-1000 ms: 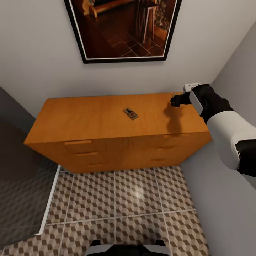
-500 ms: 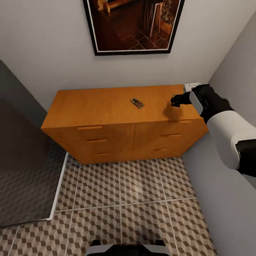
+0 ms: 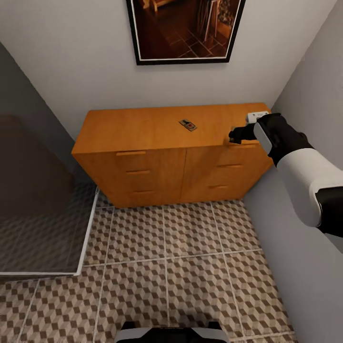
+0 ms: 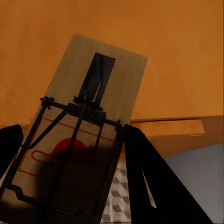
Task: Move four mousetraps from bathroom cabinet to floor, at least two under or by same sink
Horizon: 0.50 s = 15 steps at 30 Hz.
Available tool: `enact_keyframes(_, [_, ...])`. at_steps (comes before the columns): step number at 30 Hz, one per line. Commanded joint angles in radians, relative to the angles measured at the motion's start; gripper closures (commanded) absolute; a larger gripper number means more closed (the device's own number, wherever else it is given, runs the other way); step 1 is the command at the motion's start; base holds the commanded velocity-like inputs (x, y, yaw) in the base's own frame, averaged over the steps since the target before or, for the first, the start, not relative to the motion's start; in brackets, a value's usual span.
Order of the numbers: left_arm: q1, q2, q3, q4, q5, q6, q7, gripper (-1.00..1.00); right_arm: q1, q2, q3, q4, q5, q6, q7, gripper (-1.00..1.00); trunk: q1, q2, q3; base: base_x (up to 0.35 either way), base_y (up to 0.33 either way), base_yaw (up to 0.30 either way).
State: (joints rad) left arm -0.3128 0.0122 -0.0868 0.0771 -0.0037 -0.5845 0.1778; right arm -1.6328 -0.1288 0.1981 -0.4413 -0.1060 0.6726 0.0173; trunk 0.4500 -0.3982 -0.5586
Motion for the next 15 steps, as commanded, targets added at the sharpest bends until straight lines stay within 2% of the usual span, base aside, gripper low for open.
enact_keyframes(1, [-0.002,-0.001,-0.008,0.004,-0.001,-0.006,0.006,-1.00,-0.001,-0.002,0.008,0.000,-0.012,0.004,-0.006,1.00,0.000,-0.002,-0.001,-0.317,0.077,0.000])
enact_keyframes(15, [-0.002,-0.001,-0.008,0.004,-0.001,-0.005,0.006,-1.00,-0.001,0.001,0.009,0.007,-0.014,0.001,-0.037,1.00,0.000,-0.002,-0.001,-0.318,0.075,0.000])
